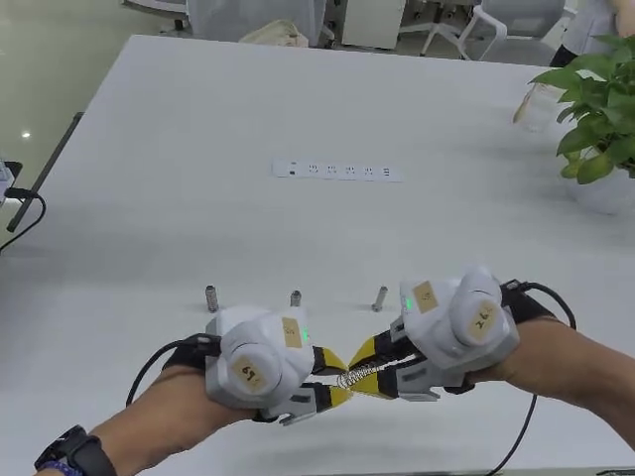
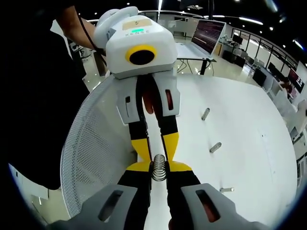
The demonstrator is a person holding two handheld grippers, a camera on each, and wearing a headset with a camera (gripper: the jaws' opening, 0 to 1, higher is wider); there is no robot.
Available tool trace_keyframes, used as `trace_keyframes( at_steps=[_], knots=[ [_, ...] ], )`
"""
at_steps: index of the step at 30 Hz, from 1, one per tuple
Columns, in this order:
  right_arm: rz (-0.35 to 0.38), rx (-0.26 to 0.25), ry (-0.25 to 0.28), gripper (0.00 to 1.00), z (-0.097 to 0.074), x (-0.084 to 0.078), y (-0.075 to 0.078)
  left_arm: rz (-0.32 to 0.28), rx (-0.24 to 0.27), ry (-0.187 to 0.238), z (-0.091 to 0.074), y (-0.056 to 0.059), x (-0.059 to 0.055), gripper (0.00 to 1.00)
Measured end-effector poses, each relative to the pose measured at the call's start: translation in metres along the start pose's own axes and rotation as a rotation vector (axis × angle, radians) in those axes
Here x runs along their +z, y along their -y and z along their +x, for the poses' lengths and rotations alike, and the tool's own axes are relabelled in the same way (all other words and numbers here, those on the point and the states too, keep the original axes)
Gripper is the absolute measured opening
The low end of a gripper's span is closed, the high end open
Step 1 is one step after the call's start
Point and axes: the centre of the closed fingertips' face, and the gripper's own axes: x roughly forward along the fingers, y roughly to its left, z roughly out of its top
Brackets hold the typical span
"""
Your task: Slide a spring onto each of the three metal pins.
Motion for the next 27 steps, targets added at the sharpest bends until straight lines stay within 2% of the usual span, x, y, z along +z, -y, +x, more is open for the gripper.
trace_keyframes(
  at_steps=[2,7,11,21,27],
  knots=[
    [0.013,-0.005,0.003,0.09,-0.001,-0.001,0.001,-0.026,0.021,-0.006,-0.002,-0.005,-0.005,0.12],
    [0.027,-0.014,0.003,0.09,-0.004,-0.006,0.003,-0.081,0.047,0.006,-0.010,-0.011,-0.013,0.13],
    [0.037,-0.018,-0.002,0.09,-0.005,-0.010,0.004,-0.095,0.068,-0.009,-0.015,-0.015,-0.022,0.17],
    [0.065,-0.043,-0.026,0.09,-0.012,-0.026,0.015,-0.189,0.152,0.027,-0.036,-0.031,-0.031,0.20],
    [0.068,-0.044,-0.055,0.09,-0.015,-0.037,0.022,-0.244,0.212,0.034,-0.053,-0.039,-0.044,0.23]
  ],
)
